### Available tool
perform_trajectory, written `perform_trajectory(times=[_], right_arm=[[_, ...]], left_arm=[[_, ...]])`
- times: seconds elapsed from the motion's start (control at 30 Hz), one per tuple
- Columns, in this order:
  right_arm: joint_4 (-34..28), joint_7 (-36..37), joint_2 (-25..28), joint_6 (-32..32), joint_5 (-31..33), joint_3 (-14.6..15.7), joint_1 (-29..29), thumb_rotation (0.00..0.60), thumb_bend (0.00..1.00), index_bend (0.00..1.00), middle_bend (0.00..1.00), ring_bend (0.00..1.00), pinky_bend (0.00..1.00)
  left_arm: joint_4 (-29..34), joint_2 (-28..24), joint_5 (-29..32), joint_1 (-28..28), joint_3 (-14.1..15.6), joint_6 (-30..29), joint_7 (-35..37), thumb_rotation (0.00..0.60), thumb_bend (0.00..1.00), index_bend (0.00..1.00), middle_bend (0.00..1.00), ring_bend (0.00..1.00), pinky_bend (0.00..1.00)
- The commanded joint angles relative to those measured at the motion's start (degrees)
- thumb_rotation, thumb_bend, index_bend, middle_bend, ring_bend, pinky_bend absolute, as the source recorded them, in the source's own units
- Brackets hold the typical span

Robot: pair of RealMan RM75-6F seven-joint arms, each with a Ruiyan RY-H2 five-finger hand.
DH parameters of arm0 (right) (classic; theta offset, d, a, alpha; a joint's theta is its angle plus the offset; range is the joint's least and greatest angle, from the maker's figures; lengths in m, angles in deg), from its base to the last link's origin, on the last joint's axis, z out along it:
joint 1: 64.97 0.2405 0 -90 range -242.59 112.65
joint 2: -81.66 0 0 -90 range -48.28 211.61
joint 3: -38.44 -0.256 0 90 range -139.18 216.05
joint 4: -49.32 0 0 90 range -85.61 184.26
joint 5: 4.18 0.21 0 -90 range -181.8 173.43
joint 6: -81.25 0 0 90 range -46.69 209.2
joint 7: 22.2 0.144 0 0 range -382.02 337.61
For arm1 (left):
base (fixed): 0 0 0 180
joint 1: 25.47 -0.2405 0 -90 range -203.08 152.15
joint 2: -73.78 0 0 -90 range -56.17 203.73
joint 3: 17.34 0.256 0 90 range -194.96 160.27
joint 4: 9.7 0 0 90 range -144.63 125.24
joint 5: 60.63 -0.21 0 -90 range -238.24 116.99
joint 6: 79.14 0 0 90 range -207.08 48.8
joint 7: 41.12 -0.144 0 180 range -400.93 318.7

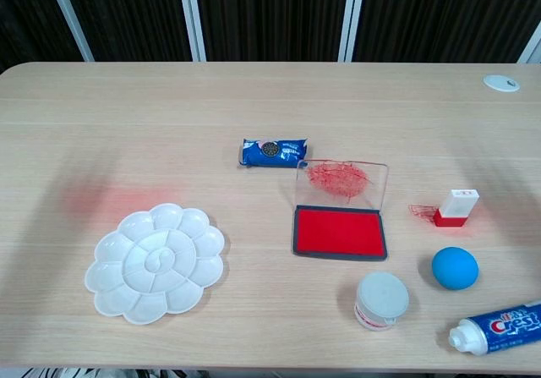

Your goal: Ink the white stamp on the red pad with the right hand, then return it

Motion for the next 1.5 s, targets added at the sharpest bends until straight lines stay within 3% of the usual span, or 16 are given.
perform_trajectory(times=[0.03,0.57,0.97,1.13,1.3,1.5], right_arm=[[0.0,0.0,0.0,-0.1,0.1,0.0,0.0,0.6,0.1,0.0,0.0,0.0,0.2],[-1.8,-0.2,0.4,-0.4,-0.5,0.4,0.1,0.6,0.07,0.0,0.0,0.0,0.2],[-7.4,-7.2,0.0,-5.4,1.8,-1.8,4.0,0.6,0.1,0.0,0.0,0.0,0.2],[-9.4,-12.6,-1.4,-9.6,4.5,-2.7,6.9,0.6,0.16,0.1,0.11,0.04,0.22],[-9.6,-17.3,-3.9,-12.9,7.1,-3.7,9.8,0.6,0.18,0.25,0.25,0.16,0.25],[-8.1,-21.6,-7.4,-15.8,9.9,-4.3,12.6,0.6,0.2,0.36,0.33,0.23,0.27]], left_arm=[[-0.1,0.2,-0.3,0.0,0.0,-0.3,-0.1,0.6,0.0,0.0,0.0,0.0,0.0],[-0.8,0.6,-0.9,-0.1,-0.1,-0.6,0.4,0.6,0.0,0.0,0.0,0.0,0.0],[-1.1,0.5,-0.5,0.4,-0.3,0.2,1.3,0.6,0.0,0.0,0.0,0.0,0.0],[-1.0,0.1,-0.3,0.6,-0.3,0.8,1.8,0.6,0.0,0.0,0.0,0.0,0.0],[-0.7,0.0,0.1,0.7,-0.3,1.3,1.7,0.6,0.0,0.0,0.0,0.0,0.0],[-0.4,-0.2,0.6,0.7,-0.3,1.5,1.8,0.6,0.0,0.0,0.0,0.0,0.0]])
